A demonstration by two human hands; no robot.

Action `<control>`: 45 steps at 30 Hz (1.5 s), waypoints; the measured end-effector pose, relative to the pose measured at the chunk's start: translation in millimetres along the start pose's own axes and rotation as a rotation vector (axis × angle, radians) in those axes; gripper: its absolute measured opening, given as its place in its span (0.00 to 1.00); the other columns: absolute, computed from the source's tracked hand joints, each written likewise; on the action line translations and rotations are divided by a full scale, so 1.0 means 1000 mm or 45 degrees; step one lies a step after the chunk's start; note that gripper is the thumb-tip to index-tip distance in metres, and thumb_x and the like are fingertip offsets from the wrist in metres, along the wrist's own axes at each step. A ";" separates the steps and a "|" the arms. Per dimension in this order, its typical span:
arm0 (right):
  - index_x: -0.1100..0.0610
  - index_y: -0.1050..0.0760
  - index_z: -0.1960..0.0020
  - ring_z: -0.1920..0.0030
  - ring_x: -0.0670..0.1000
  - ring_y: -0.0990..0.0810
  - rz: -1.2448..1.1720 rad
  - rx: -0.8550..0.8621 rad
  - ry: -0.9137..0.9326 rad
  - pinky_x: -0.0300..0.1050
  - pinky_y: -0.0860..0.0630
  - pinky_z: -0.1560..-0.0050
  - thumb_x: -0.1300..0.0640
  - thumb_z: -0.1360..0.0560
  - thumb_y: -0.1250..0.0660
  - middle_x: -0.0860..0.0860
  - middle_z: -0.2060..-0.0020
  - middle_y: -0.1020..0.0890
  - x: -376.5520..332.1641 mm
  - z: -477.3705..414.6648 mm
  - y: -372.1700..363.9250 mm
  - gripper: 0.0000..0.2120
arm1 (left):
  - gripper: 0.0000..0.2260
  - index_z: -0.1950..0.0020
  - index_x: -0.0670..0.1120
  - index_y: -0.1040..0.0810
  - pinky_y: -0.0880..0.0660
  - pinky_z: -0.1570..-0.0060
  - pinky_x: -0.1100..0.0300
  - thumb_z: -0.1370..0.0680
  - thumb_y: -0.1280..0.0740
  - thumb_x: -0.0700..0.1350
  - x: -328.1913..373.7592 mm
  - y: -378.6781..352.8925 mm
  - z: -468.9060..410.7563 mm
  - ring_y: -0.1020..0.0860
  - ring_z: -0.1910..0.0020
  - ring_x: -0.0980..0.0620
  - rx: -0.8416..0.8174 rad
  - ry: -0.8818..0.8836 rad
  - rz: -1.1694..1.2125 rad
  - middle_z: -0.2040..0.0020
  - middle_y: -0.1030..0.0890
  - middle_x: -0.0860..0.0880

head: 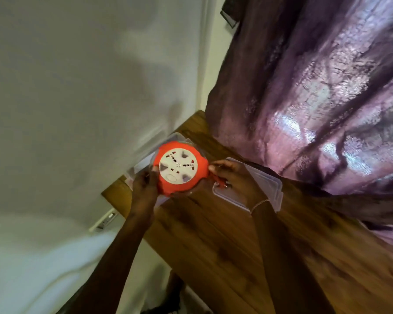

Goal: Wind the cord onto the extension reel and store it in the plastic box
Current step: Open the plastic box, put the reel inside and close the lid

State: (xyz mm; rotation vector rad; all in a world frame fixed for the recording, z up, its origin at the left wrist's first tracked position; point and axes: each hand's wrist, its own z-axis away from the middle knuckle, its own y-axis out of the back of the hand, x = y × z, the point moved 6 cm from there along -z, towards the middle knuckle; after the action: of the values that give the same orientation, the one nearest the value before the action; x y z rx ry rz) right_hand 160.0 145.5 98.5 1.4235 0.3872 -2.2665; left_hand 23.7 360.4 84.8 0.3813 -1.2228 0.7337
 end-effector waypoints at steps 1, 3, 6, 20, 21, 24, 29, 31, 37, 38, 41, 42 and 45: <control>0.59 0.17 0.42 0.57 0.49 0.15 0.011 -0.035 0.014 0.47 0.15 0.58 0.61 0.23 0.27 0.51 0.56 0.14 -0.005 -0.010 -0.011 0.10 | 0.17 0.36 0.43 0.22 0.17 0.54 0.55 0.18 0.36 0.53 0.000 0.011 -0.003 0.16 0.46 0.47 0.085 0.021 0.023 0.43 0.15 0.45; 0.59 0.18 0.43 0.54 0.50 0.14 -0.028 -0.086 0.010 0.47 0.15 0.53 0.64 0.23 0.27 0.53 0.54 0.13 -0.013 -0.030 -0.031 0.09 | 0.16 0.36 0.45 0.23 0.18 0.51 0.53 0.18 0.35 0.53 -0.001 0.028 -0.005 0.17 0.44 0.47 0.202 0.065 0.066 0.41 0.17 0.45; 0.64 0.20 0.45 0.55 0.52 0.14 -0.182 -0.067 -0.088 0.46 0.14 0.51 0.69 0.24 0.28 0.57 0.54 0.15 -0.017 -0.054 -0.052 0.08 | 0.16 0.35 0.47 0.26 0.18 0.47 0.51 0.19 0.34 0.53 0.002 0.047 -0.006 0.18 0.42 0.46 0.252 0.057 0.061 0.42 0.17 0.47; 0.58 0.23 0.35 0.39 0.58 0.19 0.394 -0.066 0.050 0.56 0.16 0.45 0.70 0.29 0.23 0.49 0.48 0.18 -0.003 -0.105 -0.101 0.24 | 0.16 0.32 0.43 0.26 0.25 0.52 0.60 0.19 0.33 0.47 0.017 0.056 -0.038 0.17 0.44 0.42 0.261 -0.219 -0.832 0.40 0.17 0.42; 0.58 0.23 0.36 0.39 0.58 0.19 0.467 -0.061 0.079 0.55 0.17 0.43 0.69 0.29 0.22 0.50 0.47 0.18 -0.005 -0.107 -0.101 0.25 | 0.14 0.34 0.43 0.23 0.27 0.53 0.62 0.19 0.32 0.45 0.017 0.056 -0.041 0.17 0.45 0.42 0.284 -0.232 -0.921 0.41 0.17 0.42; 0.60 0.22 0.37 0.40 0.58 0.18 0.671 -0.055 0.134 0.56 0.18 0.41 0.66 0.32 0.19 0.55 0.44 0.16 -0.005 -0.115 -0.098 0.25 | 0.11 0.38 0.46 0.19 0.33 0.56 0.62 0.19 0.32 0.46 0.016 0.053 -0.043 0.21 0.43 0.42 0.363 -0.246 -1.281 0.39 0.21 0.42; 0.45 0.17 0.46 0.45 0.56 0.15 1.044 -0.141 0.280 0.59 0.18 0.42 0.51 0.34 0.19 0.52 0.47 0.13 0.006 -0.133 -0.099 0.18 | 0.10 0.44 0.46 0.15 0.31 0.38 0.46 0.23 0.28 0.47 -0.004 0.048 -0.045 0.33 0.32 0.35 0.428 -0.285 -1.536 0.30 0.29 0.40; 0.43 0.19 0.52 0.46 0.57 0.16 1.213 -0.202 0.300 0.56 0.18 0.42 0.47 0.32 0.20 0.52 0.48 0.13 0.016 -0.144 -0.101 0.11 | 0.10 0.46 0.45 0.15 0.31 0.33 0.39 0.24 0.27 0.49 -0.012 0.045 -0.050 0.38 0.26 0.33 0.411 -0.318 -1.531 0.24 0.35 0.38; 0.56 0.22 0.33 0.39 0.56 0.19 1.509 -0.308 0.214 0.48 0.23 0.36 0.49 0.23 0.26 0.55 0.40 0.16 0.014 -0.140 -0.119 0.21 | 0.26 0.30 0.45 0.26 0.27 0.34 0.39 0.25 0.27 0.54 -0.030 0.041 -0.061 0.35 0.27 0.32 0.178 -0.097 -1.569 0.20 0.45 0.40; 0.55 0.23 0.31 0.37 0.57 0.20 1.527 -0.319 0.189 0.49 0.23 0.35 0.49 0.23 0.26 0.55 0.38 0.17 0.014 -0.141 -0.120 0.23 | 0.25 0.29 0.45 0.27 0.26 0.36 0.40 0.23 0.28 0.53 -0.028 0.040 -0.062 0.32 0.29 0.32 0.184 -0.086 -1.582 0.21 0.44 0.39; 0.54 0.25 0.29 0.36 0.57 0.20 1.585 -0.333 0.164 0.52 0.23 0.33 0.46 0.24 0.26 0.55 0.37 0.17 0.014 -0.146 -0.118 0.27 | 0.19 0.33 0.45 0.25 0.21 0.44 0.42 0.21 0.32 0.52 -0.021 0.040 -0.066 0.23 0.39 0.34 0.190 -0.091 -1.566 0.26 0.38 0.38; 0.55 0.24 0.29 0.37 0.57 0.20 1.615 -0.343 0.173 0.52 0.22 0.33 0.45 0.24 0.26 0.55 0.38 0.17 0.015 -0.148 -0.117 0.27 | 0.18 0.35 0.44 0.24 0.20 0.46 0.42 0.21 0.31 0.52 -0.021 0.040 -0.068 0.22 0.42 0.34 0.185 -0.092 -1.548 0.27 0.37 0.38; 0.56 0.22 0.31 0.40 0.57 0.18 1.642 -0.329 0.262 0.52 0.21 0.35 0.46 0.24 0.26 0.56 0.41 0.15 0.010 -0.141 -0.115 0.25 | 0.16 0.36 0.46 0.22 0.21 0.45 0.41 0.21 0.31 0.53 -0.021 0.041 -0.067 0.23 0.38 0.33 0.186 -0.132 -1.534 0.24 0.38 0.38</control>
State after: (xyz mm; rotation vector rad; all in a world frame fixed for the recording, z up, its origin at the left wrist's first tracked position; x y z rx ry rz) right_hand 209.0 307.1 29.2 1.1990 -0.1744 -0.9946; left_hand 39.2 425.6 39.3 1.1445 -0.8106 -0.2498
